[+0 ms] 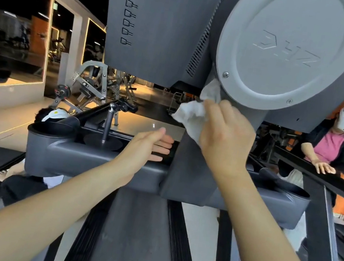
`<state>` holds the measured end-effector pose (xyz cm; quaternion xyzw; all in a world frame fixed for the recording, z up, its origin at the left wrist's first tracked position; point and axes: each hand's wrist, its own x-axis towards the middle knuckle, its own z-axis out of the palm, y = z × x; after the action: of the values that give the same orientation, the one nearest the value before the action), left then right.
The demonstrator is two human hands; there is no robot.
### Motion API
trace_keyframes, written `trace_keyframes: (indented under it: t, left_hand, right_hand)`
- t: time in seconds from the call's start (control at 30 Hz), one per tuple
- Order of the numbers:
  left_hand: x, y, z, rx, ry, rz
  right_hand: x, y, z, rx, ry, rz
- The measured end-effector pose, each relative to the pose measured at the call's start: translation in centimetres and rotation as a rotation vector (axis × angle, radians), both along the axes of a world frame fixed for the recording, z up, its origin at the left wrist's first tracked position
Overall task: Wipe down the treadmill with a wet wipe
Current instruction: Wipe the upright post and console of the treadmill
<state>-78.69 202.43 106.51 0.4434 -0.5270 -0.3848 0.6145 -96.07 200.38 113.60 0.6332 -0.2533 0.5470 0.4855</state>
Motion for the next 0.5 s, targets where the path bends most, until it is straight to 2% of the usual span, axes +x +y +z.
trace_keyframes:
  t: [0.07, 0.13, 0.33, 0.4, 0.5]
  left_hand:
    - [-0.2, 0.1, 0.5, -0.016, 0.011, -0.001]
    - [-0.5, 0.3, 0.6, -0.03, -0.006, -0.012]
    - [-1.5, 0.6, 0.5, -0.026, -0.077, 0.009]
    - [-1.6, 0.8, 0.5, -0.02, -0.085, 0.013]
    - [-1.7, 1.2, 0.4, -0.018, -0.095, -0.002]
  right_hand:
    - [0.1, 0.0, -0.7, 0.023, -0.084, 0.049]
    - [-0.2, -0.4, -4.2, 0.118, -0.087, 0.098]
    - [-1.5, -0.8, -16.9, 0.688, -0.137, 0.298]
    - [-1.8, -0.7, -17.8, 0.727, -0.118, 0.31]
    - [-1.8, 0.0, -13.4, 0.673, -0.145, 0.36]
